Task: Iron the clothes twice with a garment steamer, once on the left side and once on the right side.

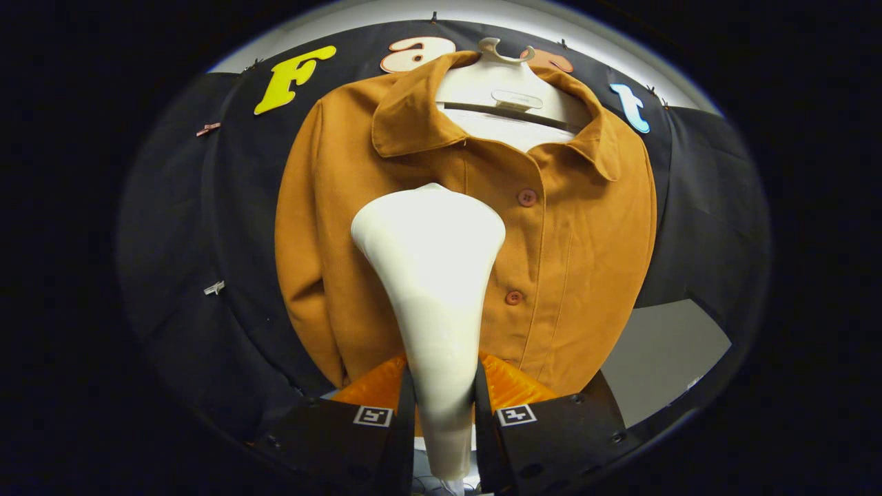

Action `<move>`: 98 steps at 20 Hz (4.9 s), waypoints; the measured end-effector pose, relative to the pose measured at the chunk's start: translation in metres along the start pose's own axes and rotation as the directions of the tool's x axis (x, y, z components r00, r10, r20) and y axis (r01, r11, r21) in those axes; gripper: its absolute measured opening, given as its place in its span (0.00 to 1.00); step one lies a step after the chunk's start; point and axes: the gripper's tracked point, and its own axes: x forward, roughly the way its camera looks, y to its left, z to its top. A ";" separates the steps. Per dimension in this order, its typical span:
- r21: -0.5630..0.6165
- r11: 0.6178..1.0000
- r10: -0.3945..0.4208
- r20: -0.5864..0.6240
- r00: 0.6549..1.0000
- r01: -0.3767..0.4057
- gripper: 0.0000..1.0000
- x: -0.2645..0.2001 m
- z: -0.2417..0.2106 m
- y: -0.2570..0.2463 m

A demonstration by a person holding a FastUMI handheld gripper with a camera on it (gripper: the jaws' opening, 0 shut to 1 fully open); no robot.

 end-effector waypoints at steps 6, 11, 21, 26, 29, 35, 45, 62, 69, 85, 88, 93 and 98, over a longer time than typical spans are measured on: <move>-0.016 0.999 -0.052 -0.043 0.998 0.052 0.40 0.009 -0.019 -0.002; -0.014 0.998 -0.068 -0.135 0.988 0.067 0.40 0.018 -0.060 0.001; -0.003 0.998 -0.057 -0.290 0.955 0.059 0.40 0.028 -0.134 0.002; 0.000 0.999 -0.043 -0.352 0.935 0.046 0.40 0.031 -0.166 0.001; 0.001 0.999 -0.036 -0.378 0.925 0.039 0.40 0.031 -0.181 0.000; 0.008 1.000 -0.019 -0.423 0.906 0.025 0.40 0.024 -0.207 0.001; 0.020 0.999 -0.041 -0.330 0.943 0.050 0.40 -0.012 -0.174 -0.025; 0.062 0.992 -0.113 0.051 0.992 0.109 0.40 -0.108 -0.031 -0.125; 0.049 0.994 -0.102 0.152 0.983 0.096 0.40 -0.137 -0.006 -0.129; 0.050 0.994 -0.110 0.271 0.956 0.100 0.40 -0.145 0.034 -0.150; 0.052 0.993 -0.113 0.276 0.955 0.103 0.40 -0.143 0.036 -0.152; 0.046 0.994 -0.112 0.268 0.957 0.104 0.40 -0.138 0.036 -0.150; 0.048 0.993 -0.115 0.266 0.957 0.106 0.40 -0.136 0.036 -0.150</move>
